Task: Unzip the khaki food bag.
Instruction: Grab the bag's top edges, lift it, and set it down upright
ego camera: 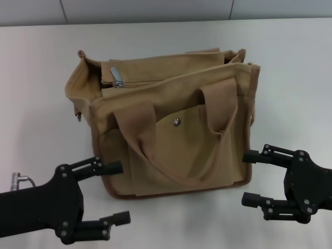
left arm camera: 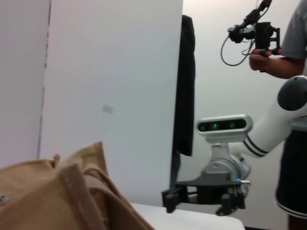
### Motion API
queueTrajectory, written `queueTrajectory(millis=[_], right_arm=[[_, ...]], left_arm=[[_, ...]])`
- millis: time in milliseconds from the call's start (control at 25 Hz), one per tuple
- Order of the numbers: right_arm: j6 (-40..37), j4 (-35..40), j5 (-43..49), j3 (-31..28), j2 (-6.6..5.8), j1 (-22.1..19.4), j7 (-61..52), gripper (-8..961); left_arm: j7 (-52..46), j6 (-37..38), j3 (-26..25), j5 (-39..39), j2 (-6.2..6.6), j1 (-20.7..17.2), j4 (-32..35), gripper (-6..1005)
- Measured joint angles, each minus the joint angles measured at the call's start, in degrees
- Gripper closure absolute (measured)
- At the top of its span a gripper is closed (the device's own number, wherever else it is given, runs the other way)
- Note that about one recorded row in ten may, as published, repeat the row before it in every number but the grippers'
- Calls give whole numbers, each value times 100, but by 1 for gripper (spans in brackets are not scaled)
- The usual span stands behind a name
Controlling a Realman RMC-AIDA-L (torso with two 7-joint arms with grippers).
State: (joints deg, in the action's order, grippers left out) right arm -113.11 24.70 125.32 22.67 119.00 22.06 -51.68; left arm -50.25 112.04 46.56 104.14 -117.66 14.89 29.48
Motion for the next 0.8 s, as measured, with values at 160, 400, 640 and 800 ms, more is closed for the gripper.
queueTrajectory(millis=[160, 400, 640, 800], right_arm=[[0, 1, 0, 0, 3, 0, 0, 159], [0, 0, 0, 1, 9, 5, 0, 159], [0, 0, -4, 1, 10, -2, 0, 159], [0, 0, -6, -2, 9, 0, 0, 158]], left_arm=[[58, 48, -165, -5, -12, -34, -5, 175], [62, 90, -254, -13, -5, -82, 10, 188], [150, 58, -1332, -63, -62, -379, -19, 201], [718, -306, -1526, -67, -105, -412, -492, 210]])
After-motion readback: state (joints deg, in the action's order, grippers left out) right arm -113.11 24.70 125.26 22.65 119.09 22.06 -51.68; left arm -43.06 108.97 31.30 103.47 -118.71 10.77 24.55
